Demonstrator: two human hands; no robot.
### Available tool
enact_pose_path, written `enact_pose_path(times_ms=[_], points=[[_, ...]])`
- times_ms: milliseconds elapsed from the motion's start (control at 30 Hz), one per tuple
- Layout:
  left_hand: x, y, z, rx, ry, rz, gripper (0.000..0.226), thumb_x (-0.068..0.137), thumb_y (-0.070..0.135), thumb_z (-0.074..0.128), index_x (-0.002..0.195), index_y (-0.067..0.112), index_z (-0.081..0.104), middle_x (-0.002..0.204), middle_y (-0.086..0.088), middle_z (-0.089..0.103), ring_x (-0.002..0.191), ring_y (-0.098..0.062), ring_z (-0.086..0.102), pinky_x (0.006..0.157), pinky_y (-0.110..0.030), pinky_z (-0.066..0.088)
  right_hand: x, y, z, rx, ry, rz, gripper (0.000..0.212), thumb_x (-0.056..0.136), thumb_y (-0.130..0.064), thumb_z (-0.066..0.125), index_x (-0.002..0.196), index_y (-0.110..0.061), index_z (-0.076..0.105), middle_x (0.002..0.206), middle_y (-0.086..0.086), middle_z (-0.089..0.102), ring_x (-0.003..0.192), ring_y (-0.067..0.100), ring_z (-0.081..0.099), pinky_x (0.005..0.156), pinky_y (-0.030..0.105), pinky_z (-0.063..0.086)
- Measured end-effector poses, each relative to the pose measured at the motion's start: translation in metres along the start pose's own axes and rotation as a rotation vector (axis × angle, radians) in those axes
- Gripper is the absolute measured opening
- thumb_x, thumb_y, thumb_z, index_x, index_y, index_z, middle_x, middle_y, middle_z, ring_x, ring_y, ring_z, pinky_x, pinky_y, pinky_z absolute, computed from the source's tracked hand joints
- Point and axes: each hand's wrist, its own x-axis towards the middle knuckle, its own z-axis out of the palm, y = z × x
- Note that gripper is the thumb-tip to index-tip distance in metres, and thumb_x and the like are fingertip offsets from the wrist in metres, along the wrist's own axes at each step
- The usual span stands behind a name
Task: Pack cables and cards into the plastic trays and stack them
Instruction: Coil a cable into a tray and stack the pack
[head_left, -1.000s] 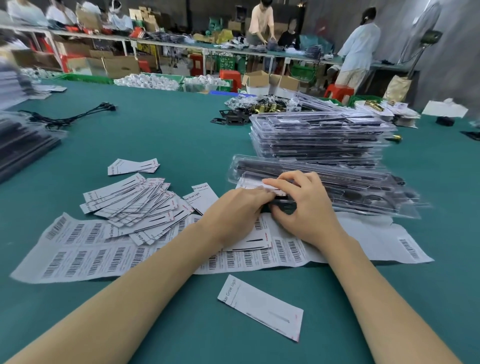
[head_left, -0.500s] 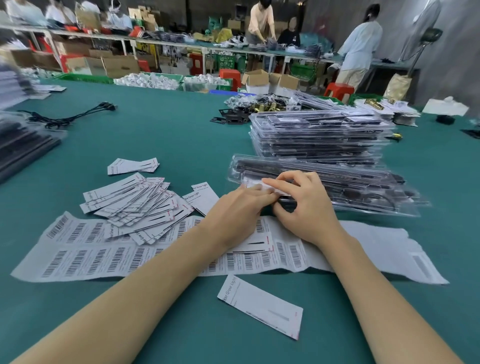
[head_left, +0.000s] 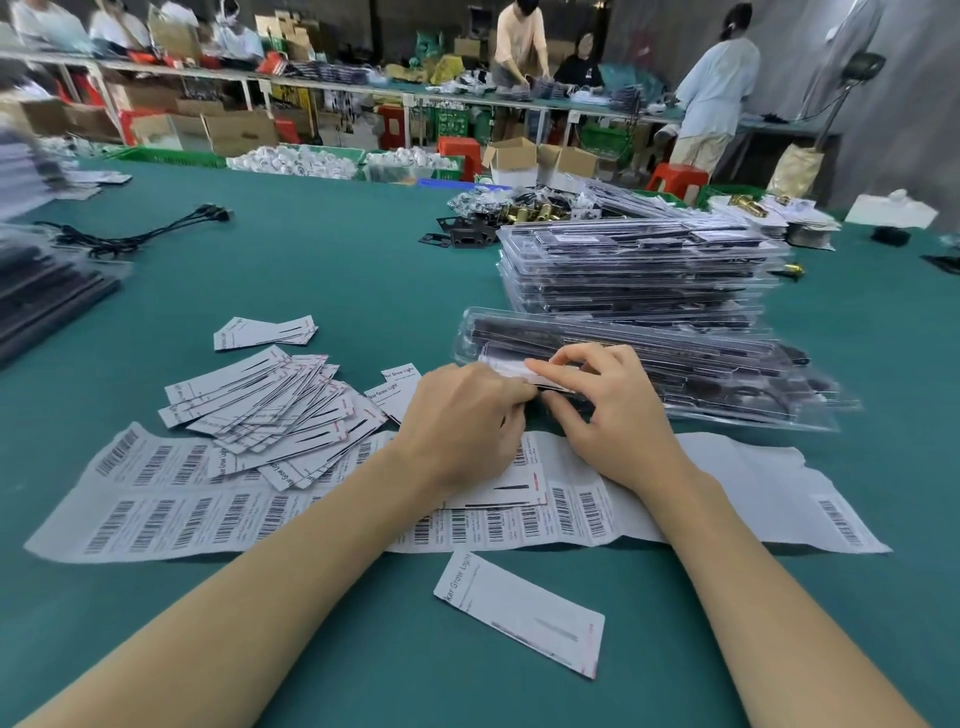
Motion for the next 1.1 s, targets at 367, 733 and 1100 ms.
enact_pose_path(times_ms=[367,733,1100], points=[[-0.002,-0.020,-0.014,-0.179,-0.174,0.263,0.023,0.095,0.020,0.055,0.109,0.022,0.073,0.094,0.008,0.073,0.074,-0.016,0.059,0.062,-0.033,0.047,0.000,-0.003,0.000,-0.027,-0.008,0.015,0.029,0.095,-0.027,0.066,0.123,-0.035,0.072,0.117,-0.011,0.063,0.105,0.021,0.046,0.089,0.046,0.047],[0.021,-0.057,-0.020,-0.408,-0.264,-0.738,0.038,0.097,0.039,0.053,0.104,0.005,0.070,0.088,-0.005,0.077,0.082,-0.025,0.071,0.082,-0.035,0.058,0.003,-0.007,0.003,-0.059,0.042,0.030,0.024,0.088,-0.035,0.075,0.112,-0.036,0.077,0.108,-0.012,0.065,0.099,0.022,0.049,0.079,0.046,0.050],[0.027,-0.050,-0.033,-1.144,-0.272,-0.981,0.006,0.094,0.000,0.061,0.095,0.006,0.059,0.101,-0.015,0.066,0.081,-0.022,0.070,0.077,-0.030,0.062,0.002,-0.014,0.001,0.051,0.129,-0.072,0.020,0.087,-0.026,0.077,0.107,-0.028,0.079,0.103,-0.005,0.067,0.093,0.019,0.049,0.074,0.048,0.049]])
